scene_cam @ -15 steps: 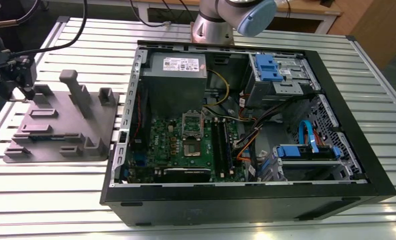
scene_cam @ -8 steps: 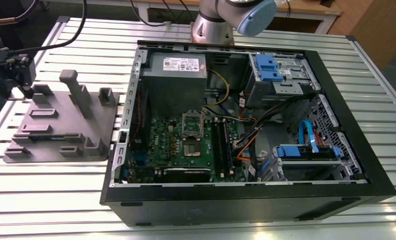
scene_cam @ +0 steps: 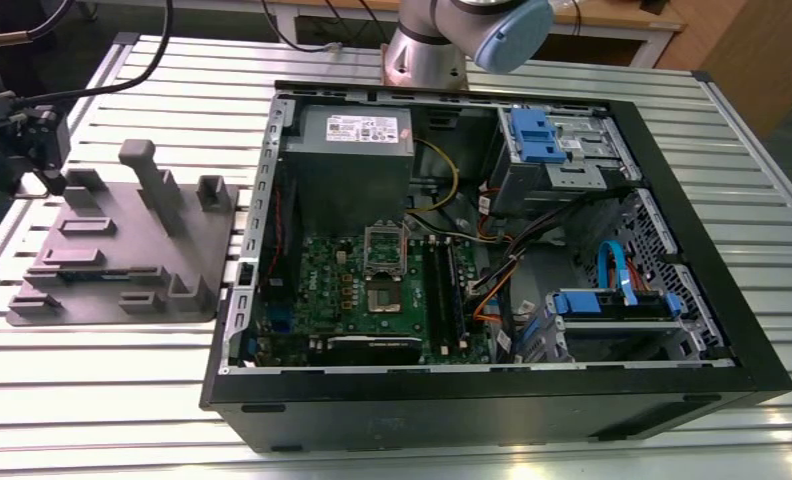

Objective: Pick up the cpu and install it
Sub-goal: 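Pick up the cpu and move it towards the insertion slot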

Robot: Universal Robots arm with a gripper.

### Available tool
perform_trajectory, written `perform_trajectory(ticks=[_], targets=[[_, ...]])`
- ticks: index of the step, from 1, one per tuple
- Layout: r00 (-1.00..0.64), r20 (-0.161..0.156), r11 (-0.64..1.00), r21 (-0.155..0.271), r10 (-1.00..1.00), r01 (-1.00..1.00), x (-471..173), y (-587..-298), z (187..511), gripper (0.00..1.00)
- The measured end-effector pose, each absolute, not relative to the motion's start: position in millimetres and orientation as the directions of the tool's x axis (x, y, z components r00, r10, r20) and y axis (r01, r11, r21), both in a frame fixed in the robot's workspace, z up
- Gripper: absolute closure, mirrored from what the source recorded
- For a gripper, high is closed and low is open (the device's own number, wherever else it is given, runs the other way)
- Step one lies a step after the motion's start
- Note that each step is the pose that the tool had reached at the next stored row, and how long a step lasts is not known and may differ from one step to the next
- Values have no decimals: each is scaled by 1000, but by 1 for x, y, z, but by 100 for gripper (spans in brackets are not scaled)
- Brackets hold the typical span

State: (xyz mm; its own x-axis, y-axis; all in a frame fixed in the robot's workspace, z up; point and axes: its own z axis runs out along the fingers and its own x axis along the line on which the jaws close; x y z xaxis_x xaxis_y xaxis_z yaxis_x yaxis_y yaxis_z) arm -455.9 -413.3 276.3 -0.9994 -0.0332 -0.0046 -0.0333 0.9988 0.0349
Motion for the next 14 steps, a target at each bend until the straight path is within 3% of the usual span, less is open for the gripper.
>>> perform_trajectory(ticks=[14], targets=[[-999,-5,999,35,-33,-33,-456,-413,279,53]])
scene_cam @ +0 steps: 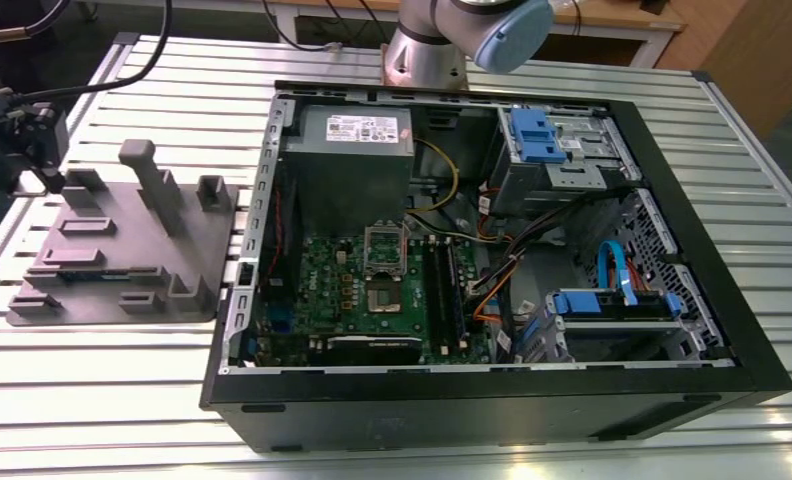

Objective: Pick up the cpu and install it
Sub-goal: 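Pick up the cpu and move it towards the insertion slot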

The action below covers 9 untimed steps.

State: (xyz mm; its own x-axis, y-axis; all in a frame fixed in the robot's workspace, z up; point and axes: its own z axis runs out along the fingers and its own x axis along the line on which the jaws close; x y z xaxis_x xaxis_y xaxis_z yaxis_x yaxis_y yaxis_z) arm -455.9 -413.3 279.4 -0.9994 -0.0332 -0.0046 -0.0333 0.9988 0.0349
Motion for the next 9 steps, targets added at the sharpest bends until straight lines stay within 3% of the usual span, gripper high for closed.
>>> perform_trajectory(ticks=[9], targets=[[-999,-4,999,35,-33,-33,-456,-413,281,53]])
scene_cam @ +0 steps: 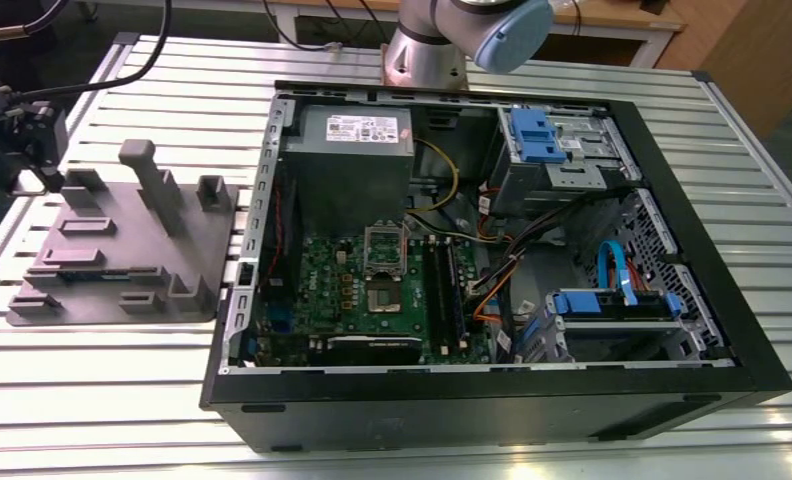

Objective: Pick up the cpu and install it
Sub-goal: 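Pick up the cpu and move it towards the insertion slot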

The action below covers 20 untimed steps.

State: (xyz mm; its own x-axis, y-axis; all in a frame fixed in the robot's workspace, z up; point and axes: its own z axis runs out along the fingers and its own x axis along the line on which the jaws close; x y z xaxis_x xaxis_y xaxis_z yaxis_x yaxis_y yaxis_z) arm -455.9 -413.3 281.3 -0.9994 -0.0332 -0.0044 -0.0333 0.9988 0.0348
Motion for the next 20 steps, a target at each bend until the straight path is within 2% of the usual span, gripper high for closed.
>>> perform_trajectory(ticks=[20], targets=[[-999,-5,999,35,-33,-33,-456,-413,287,53]])
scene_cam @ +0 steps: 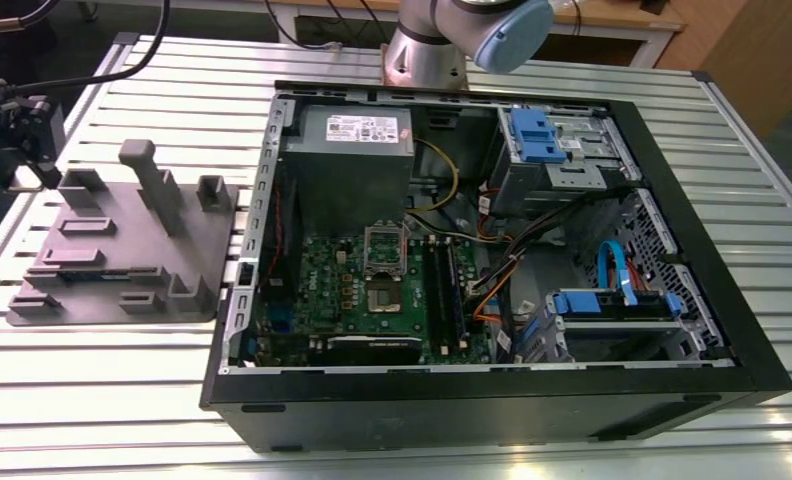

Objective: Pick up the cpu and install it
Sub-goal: 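Pick up the cpu and move it towards the insertion slot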

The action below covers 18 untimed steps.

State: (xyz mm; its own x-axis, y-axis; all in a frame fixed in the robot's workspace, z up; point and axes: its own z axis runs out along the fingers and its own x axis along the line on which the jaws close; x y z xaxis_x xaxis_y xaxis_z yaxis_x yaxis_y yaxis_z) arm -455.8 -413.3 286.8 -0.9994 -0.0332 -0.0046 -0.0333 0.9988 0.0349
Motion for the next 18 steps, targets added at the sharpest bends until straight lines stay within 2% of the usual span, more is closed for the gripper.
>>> perform_trajectory(ticks=[18], targets=[[-999,-5,999,35,-33,-33,-456,-413,294,53]])
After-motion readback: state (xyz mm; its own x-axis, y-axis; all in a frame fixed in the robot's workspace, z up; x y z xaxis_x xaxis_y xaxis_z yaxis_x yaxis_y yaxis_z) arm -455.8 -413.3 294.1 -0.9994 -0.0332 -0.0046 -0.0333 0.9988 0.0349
